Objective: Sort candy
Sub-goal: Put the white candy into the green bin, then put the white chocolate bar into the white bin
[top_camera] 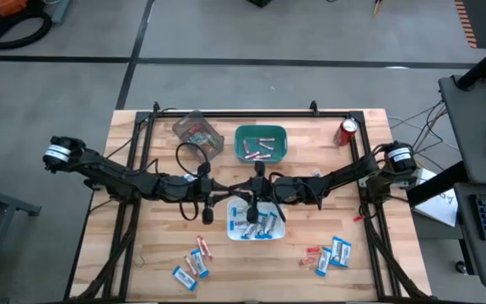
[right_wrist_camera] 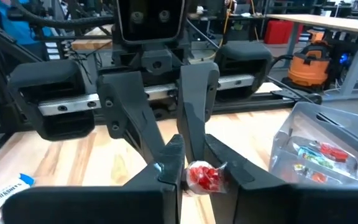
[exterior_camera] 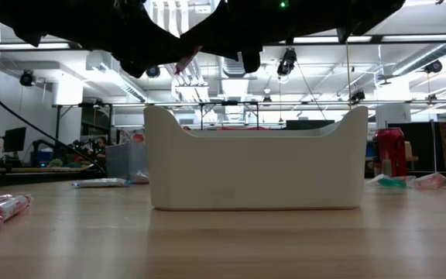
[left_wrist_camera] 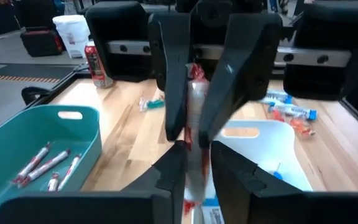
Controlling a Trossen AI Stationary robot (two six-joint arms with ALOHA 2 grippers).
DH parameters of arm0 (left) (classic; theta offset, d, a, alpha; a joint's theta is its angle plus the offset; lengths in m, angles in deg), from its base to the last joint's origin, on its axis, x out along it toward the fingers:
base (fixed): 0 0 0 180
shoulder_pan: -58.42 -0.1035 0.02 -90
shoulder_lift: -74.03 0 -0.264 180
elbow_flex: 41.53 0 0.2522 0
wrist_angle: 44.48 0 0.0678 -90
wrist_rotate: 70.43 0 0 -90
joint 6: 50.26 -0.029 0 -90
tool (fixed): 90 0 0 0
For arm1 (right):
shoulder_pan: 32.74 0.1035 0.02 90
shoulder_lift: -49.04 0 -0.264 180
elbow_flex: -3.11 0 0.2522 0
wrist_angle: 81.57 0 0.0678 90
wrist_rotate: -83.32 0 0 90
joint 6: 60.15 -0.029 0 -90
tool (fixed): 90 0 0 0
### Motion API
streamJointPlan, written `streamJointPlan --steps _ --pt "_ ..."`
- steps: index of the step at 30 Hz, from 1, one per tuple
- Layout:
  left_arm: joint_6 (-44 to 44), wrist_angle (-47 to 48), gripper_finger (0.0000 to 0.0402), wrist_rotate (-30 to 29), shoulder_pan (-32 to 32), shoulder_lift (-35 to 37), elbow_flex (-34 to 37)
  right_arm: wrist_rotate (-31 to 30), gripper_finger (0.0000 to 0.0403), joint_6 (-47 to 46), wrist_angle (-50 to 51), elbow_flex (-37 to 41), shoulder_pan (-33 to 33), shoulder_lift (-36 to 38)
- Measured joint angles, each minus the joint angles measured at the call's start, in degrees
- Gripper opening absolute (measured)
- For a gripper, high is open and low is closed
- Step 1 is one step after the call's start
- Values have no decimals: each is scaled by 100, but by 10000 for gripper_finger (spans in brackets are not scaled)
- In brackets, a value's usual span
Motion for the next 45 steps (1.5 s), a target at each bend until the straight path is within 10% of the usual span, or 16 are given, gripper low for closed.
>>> streamJointPlan --steps 26,45 --pt "2374 4907 127 -748 -9 1082 0 -839 44 -1017 3450 7 -2218 276" --pt "2845 5742 182 -1184 -22 529 0 -493 186 -994 3421 -6 -2281 278"
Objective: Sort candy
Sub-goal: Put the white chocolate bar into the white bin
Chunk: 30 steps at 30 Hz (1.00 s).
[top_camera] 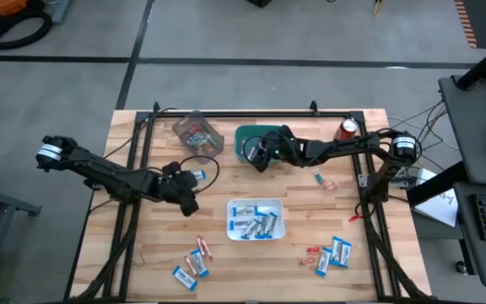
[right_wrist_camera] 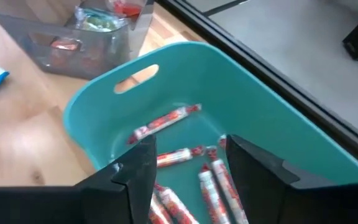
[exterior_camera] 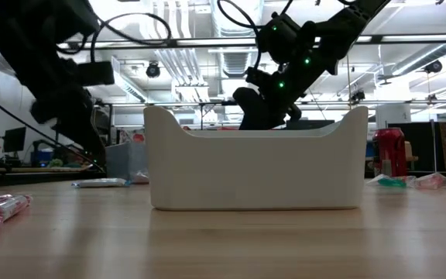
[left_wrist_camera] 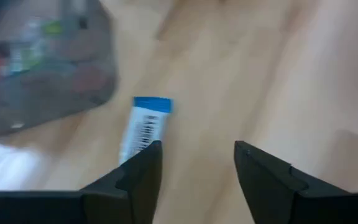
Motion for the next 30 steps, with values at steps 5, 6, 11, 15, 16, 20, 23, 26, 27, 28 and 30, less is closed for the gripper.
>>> streamJointPlan --steps 5,6,11,15,16,20,23,26,27,28,30 --pt "27 14 214 -336 -53 -527 0 63 187 -9 2 0 4 0" --pt "27 13 216 -353 -76 -637 0 63 187 -9 2 0 4 0" --pt "47 10 211 -413 -332 -1159 2 72 187 -9 4 0 14 0" --pt "60 -17 205 -413 -602 -1438 1 227 187 -15 4 -2 31 0" --pt "61 -32 204 -404 -663 -1477 -4 272 187 -31 11 -2 31 0" --pt "17 -44 204 -365 -825 -1574 -22 340 187 -68 26 -4 43 0" --pt "-63 -35 203 -231 -852 -1582 -12 347 187 -75 26 -4 64 0" --pt "-78 -43 203 -160 -857 -1582 15 367 187 -75 26 -4 82 0" --pt "-79 -49 203 -156 -857 -1582 23 367 187 -75 26 -4 94 0" --pt "-81 -64 203 -154 -863 -1582 31 371 187 -75 26 -4 98 0" --pt "-81 -95 199 -115 -869 -1582 56 378 187 -75 26 -4 124 0"
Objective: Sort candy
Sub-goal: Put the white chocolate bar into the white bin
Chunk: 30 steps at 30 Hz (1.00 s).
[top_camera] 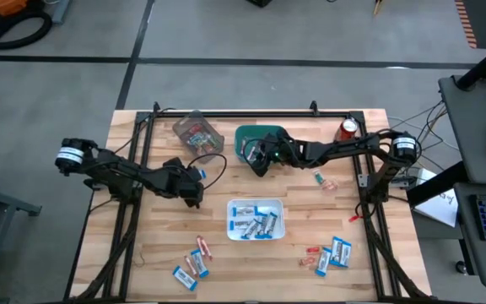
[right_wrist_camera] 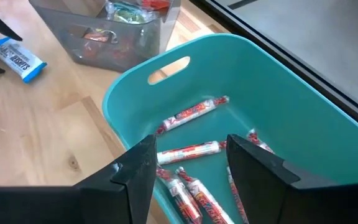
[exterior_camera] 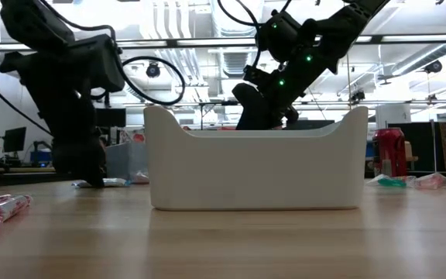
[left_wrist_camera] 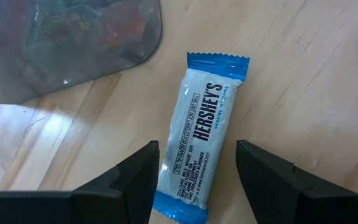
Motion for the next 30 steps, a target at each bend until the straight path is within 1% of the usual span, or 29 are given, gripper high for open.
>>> streamJointPlan --steps 2,5,8,12,14,19,23,28,30 --pt "-2 -60 187 17 2 0 32 -1 187 0 0 0 32 0" --pt "-7 -126 155 93 2 0 61 3 187 0 0 0 81 0" --pt "-11 -164 110 200 2 -2 66 3 187 2 0 0 126 0" --pt "-66 -143 38 257 -1 20 73 2 187 7 0 0 172 0" --pt "-77 -112 14 314 7 75 75 3 187 10 0 0 197 0" --pt "-63 -87 13 635 184 392 82 138 187 15 -2 0 257 0" --pt "-60 -52 5 1007 466 859 105 150 187 88 -83 0 401 38" --pt "-63 -307 5 897 861 1538 101 154 187 429 -363 0 671 79" --pt "-144 -572 5 829 1004 1768 100 291 187 619 -543 0 787 101"
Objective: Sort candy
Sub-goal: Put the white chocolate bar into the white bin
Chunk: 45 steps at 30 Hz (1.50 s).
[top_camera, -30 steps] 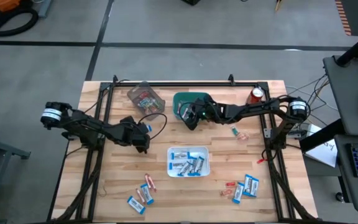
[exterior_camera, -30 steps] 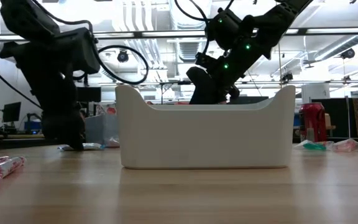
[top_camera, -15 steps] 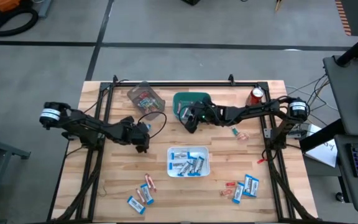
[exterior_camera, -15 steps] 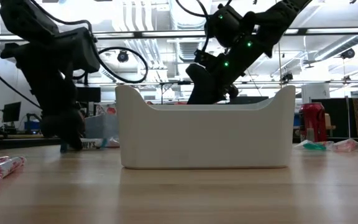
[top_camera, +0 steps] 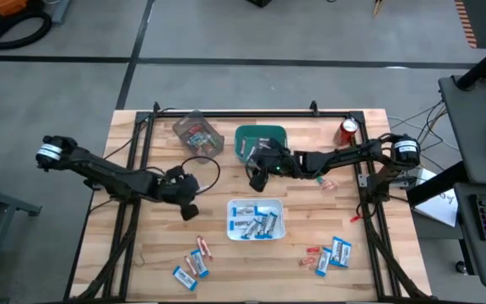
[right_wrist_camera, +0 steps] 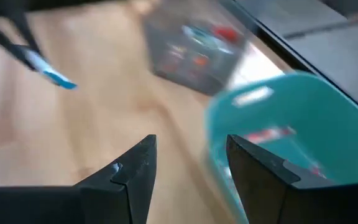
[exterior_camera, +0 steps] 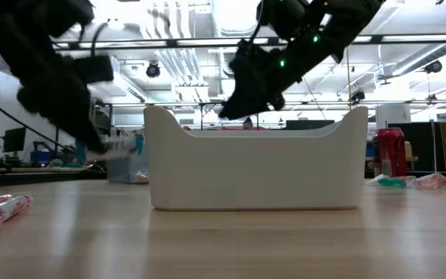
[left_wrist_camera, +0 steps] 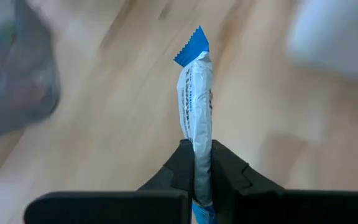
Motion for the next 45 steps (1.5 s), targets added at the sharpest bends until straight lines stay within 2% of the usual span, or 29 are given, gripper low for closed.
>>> streamJointPlan --steps 7,9,21,27,34,38,44,45 --pt "-831 -1412 5 -80 276 395 -5 1553 187 718 -938 -2 409 15" --pt "-1034 -1789 5 -83 284 392 -7 1744 187 761 -1122 -2 519 15" --pt "-1726 -3586 5 -122 283 -397 -20 1747 187 755 -1444 -2 718 15" --pt "-1757 -3921 5 -426 283 -721 -35 1779 187 690 -1414 0 733 15" --pt "-1753 -4617 7 -427 281 -921 -73 1808 183 692 -1398 0 733 15" --pt "-1739 -4627 8 -425 281 -988 -73 1809 148 690 -1407 0 733 15" --pt "-1718 -4651 9 -427 281 -1012 -73 1815 33 698 -1407 0 733 15" --pt "-1718 -4651 9 -427 281 -1012 -73 1818 25 711 -1405 0 733 14"
